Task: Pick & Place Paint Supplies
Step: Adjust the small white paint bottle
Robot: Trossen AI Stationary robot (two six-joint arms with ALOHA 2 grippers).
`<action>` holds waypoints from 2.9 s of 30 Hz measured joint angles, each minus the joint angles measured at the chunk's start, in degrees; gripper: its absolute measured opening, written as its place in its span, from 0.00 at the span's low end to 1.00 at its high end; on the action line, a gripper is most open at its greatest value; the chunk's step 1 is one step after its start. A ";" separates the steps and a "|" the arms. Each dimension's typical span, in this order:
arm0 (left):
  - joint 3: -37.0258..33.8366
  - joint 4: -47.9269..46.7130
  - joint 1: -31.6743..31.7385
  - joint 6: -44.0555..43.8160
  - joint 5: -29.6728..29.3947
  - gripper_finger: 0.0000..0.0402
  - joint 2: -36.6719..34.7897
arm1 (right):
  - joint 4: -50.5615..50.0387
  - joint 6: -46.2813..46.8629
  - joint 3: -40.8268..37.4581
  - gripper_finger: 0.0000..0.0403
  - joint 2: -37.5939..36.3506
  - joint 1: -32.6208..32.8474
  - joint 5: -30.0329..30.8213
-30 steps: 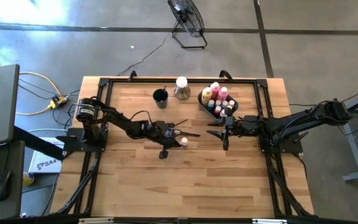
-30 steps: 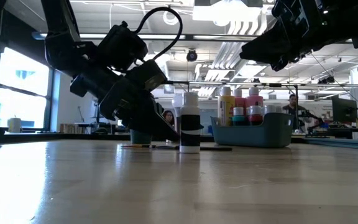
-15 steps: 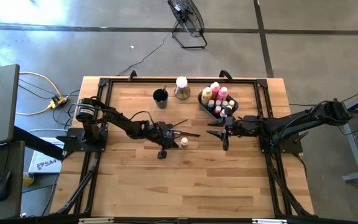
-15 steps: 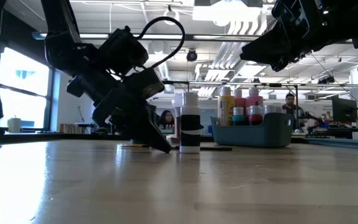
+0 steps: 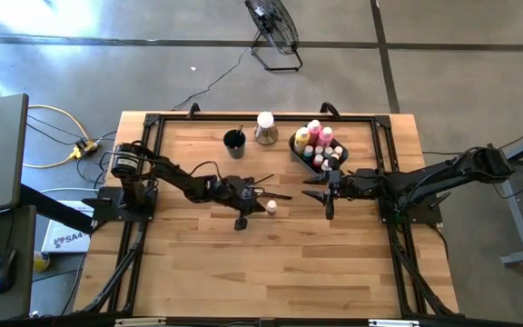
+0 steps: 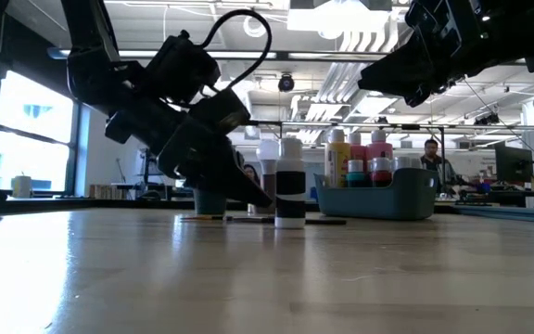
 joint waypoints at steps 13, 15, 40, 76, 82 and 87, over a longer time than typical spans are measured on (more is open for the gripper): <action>0.00 0.56 -0.02 -0.16 0.04 0.00 0.00 | 0.02 0.00 -0.02 0.34 0.01 0.00 0.19; 0.00 0.52 -0.02 -0.21 0.04 0.00 0.00 | 0.02 0.00 -0.02 0.34 0.01 0.00 0.19; 0.31 -0.16 -0.02 -0.34 -0.11 0.00 0.07 | 0.07 0.00 0.00 0.34 0.00 0.00 0.19; 0.10 -3.19 -0.04 -2.98 -2.70 0.00 0.15 | 0.02 -0.14 -0.02 0.34 0.01 -0.01 0.19; 0.79 -2.83 0.02 -2.97 -4.48 0.00 1.88 | 0.04 -0.42 -0.02 0.34 0.02 -0.02 0.19; 4.79 -2.39 0.00 -3.53 -1.61 0.00 6.06 | -0.16 -0.44 0.01 0.34 -0.01 -0.02 0.19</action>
